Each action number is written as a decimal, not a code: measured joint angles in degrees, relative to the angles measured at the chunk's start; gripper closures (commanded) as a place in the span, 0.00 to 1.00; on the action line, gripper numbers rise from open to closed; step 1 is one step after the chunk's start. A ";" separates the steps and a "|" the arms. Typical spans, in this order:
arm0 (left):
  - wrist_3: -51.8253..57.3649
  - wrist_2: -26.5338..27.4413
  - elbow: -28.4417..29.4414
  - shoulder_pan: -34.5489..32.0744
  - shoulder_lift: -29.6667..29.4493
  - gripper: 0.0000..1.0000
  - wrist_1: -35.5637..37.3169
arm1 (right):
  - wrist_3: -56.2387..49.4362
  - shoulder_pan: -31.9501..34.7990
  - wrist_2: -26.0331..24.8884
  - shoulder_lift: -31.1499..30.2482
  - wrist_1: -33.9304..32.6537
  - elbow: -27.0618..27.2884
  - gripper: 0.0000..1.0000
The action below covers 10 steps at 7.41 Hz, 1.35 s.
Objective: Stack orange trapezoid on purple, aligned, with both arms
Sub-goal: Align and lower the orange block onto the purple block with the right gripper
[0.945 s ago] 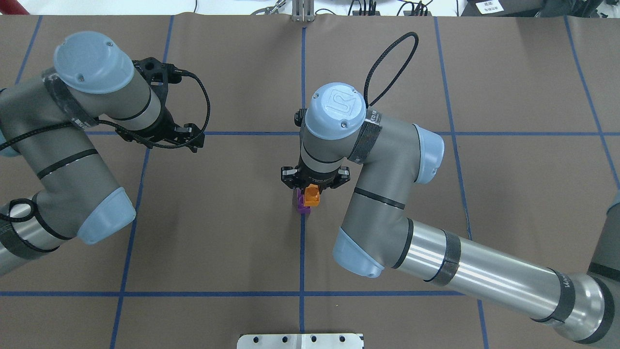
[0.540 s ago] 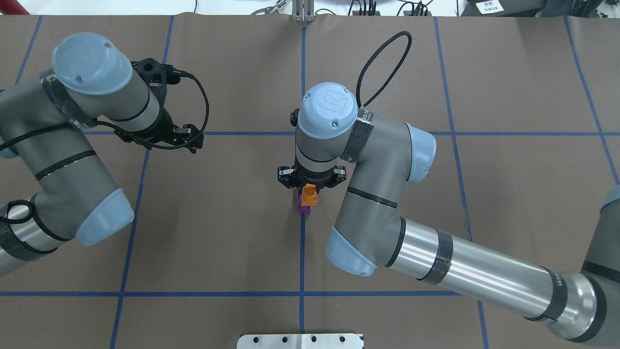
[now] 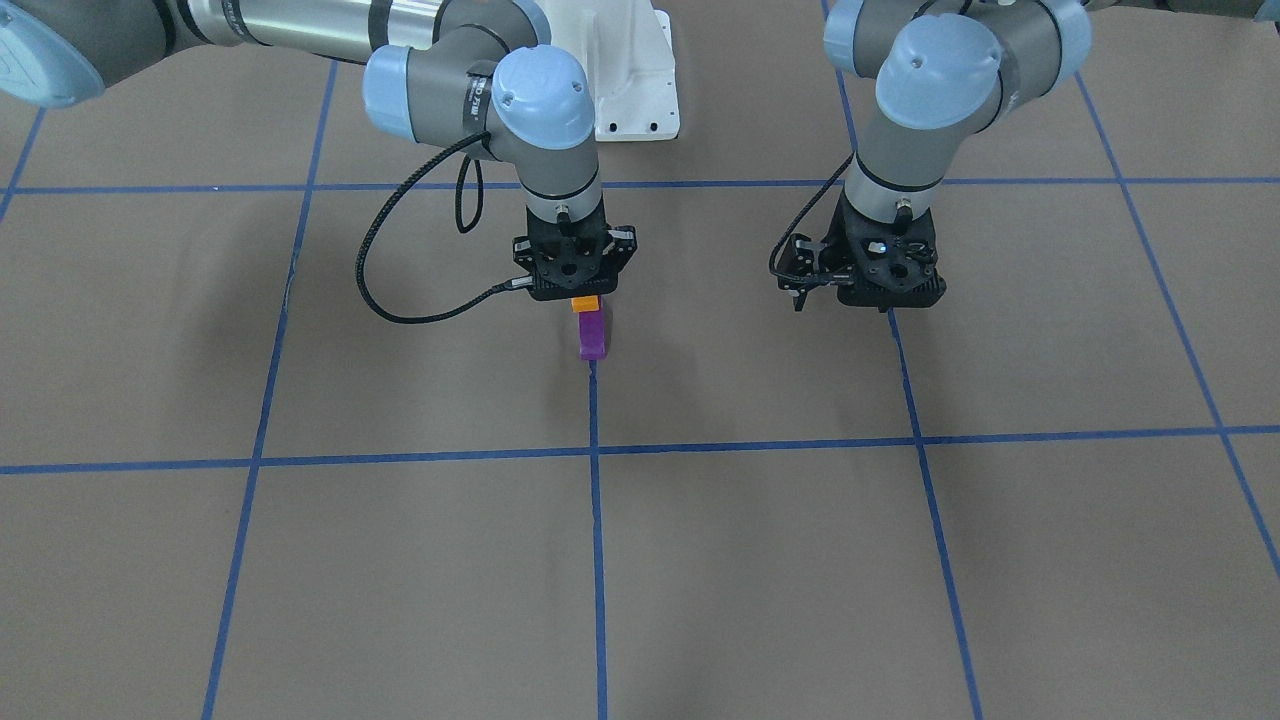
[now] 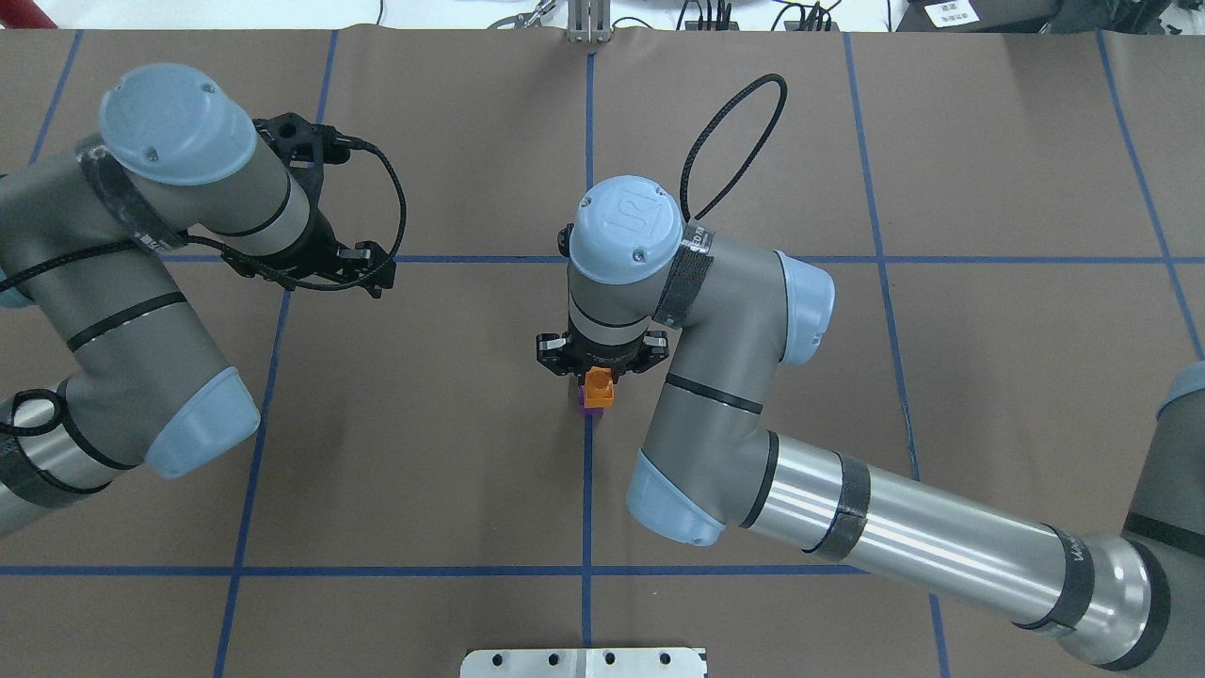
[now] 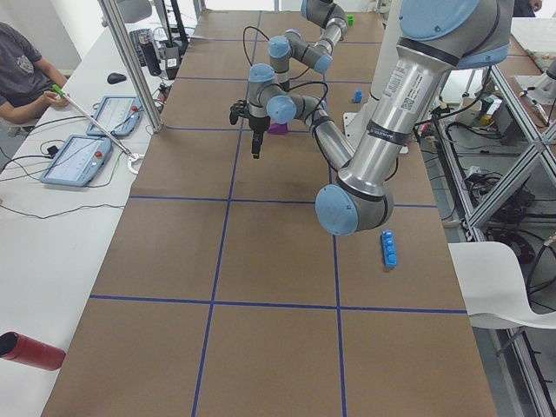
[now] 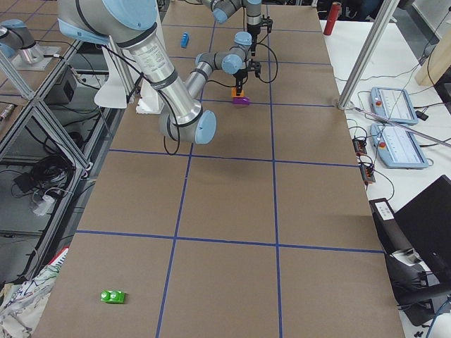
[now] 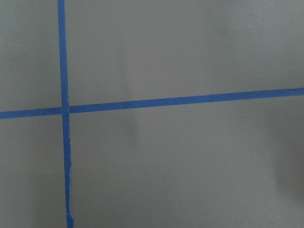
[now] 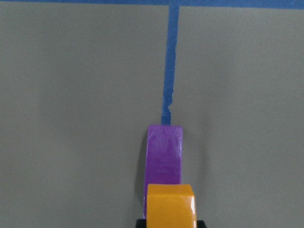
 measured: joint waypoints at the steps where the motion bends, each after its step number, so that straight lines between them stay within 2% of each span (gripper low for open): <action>1: -0.02 -0.02 0.00 0.03 -0.01 0.00 0.00 | 0.00 -0.02 -0.07 0.08 0.01 -0.24 1.00; 10: -0.21 -0.01 -0.01 0.29 -0.02 0.00 0.00 | 0.49 0.29 -0.27 0.74 -0.11 -1.34 1.00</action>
